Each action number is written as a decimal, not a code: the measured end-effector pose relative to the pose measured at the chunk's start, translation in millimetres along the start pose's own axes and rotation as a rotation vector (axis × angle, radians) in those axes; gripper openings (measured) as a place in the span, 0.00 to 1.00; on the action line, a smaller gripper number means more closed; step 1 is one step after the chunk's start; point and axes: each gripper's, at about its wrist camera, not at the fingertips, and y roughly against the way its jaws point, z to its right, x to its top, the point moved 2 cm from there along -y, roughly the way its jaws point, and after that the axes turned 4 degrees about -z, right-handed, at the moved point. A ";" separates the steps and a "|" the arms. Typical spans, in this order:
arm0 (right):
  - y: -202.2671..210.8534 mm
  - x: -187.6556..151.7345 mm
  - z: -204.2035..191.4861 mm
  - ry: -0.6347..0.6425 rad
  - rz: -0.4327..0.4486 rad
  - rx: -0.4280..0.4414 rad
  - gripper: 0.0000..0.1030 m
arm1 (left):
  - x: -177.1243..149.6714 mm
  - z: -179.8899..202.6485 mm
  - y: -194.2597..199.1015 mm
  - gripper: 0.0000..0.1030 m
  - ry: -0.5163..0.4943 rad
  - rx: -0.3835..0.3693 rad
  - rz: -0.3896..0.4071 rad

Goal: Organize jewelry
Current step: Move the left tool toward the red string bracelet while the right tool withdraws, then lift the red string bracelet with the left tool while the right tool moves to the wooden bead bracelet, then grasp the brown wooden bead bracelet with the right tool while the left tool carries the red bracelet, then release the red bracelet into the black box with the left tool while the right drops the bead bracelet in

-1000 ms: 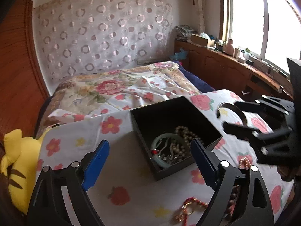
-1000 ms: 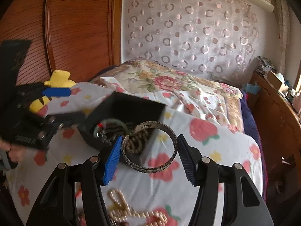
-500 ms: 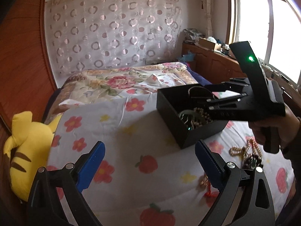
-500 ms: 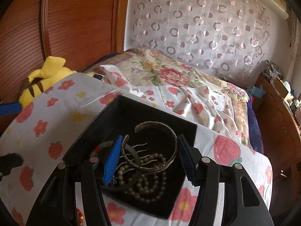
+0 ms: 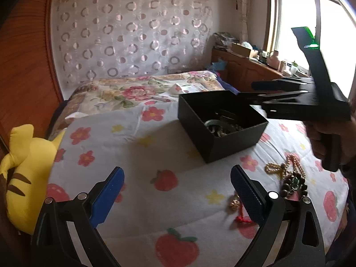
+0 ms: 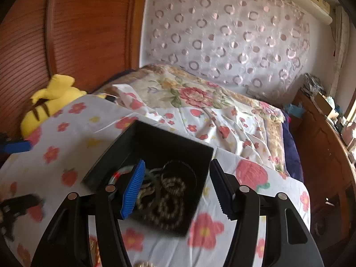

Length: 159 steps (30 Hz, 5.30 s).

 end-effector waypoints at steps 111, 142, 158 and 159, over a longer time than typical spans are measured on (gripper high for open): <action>52.0 -154.2 -57.9 0.130 -0.131 0.257 0.27 | -20.1 72.6 82.0 0.06 -0.028 -0.124 0.093; 102.1 -2.6 -0.7 0.068 0.152 0.165 0.15 | 15.9 54.7 85.9 0.06 -0.009 -0.088 0.145; 18.9 9.3 22.3 -0.039 0.002 0.126 0.29 | 47.2 42.4 58.7 0.06 -0.014 -0.044 0.123; 18.1 5.3 23.7 -0.054 0.000 0.133 0.29 | 49.9 41.4 53.9 0.06 -0.009 -0.047 0.116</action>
